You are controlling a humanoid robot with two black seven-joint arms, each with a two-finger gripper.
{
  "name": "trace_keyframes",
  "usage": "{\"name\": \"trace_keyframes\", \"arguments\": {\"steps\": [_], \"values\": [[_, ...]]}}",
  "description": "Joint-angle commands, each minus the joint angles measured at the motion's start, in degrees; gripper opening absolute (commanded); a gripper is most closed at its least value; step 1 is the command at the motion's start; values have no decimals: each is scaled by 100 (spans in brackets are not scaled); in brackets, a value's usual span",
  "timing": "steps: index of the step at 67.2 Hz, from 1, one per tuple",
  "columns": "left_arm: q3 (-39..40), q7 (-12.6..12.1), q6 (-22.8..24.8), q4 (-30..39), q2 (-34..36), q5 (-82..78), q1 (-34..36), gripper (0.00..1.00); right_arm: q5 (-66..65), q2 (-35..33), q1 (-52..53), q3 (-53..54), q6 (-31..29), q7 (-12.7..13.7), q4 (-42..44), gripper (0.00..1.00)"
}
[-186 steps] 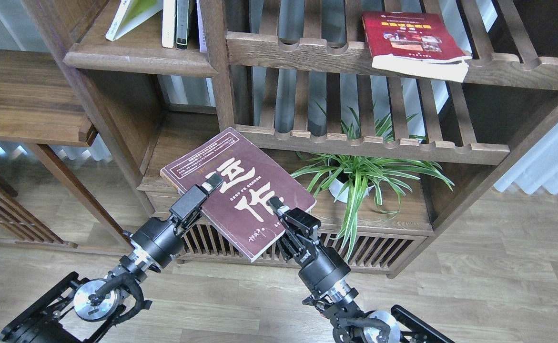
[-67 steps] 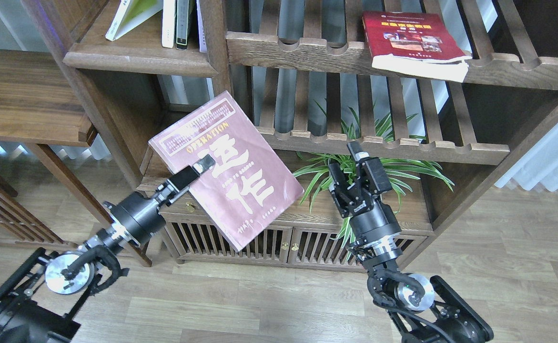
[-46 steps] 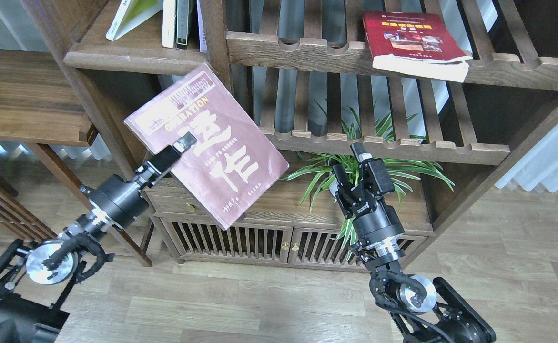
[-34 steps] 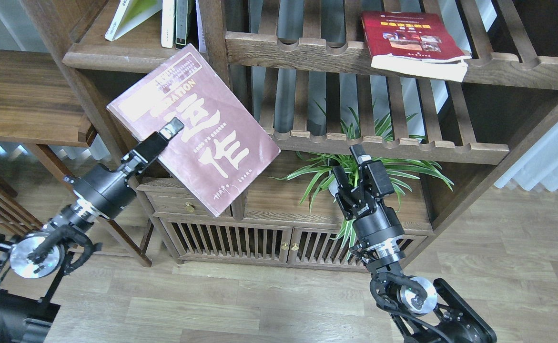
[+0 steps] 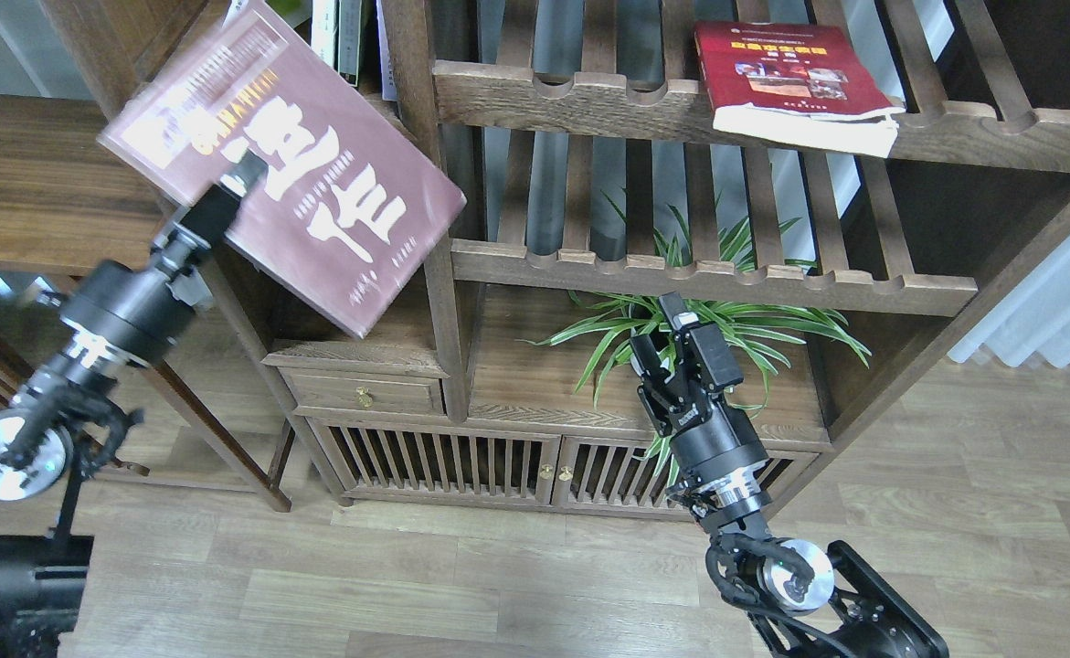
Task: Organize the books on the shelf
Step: 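Raise the maroon book with the left gripper up toward the top shelf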
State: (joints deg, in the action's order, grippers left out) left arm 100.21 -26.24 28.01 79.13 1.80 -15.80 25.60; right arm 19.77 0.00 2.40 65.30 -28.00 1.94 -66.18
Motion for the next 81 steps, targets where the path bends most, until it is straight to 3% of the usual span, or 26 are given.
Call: {"name": "trace_keyframes", "arguments": {"steps": [1,39,81], "values": [[139,-176,-1,-3,-13,-28,735,0,-131,0,6,-61,0,-1,9,94],[956,-176,-1,-3,5,-722,1843,0,-263,0,-108,-167,0,-10,17,94],[1343,-176,-1,-188,374,-898,1958,0,-422,0,-3,-369,0,-1,140,94]]}}
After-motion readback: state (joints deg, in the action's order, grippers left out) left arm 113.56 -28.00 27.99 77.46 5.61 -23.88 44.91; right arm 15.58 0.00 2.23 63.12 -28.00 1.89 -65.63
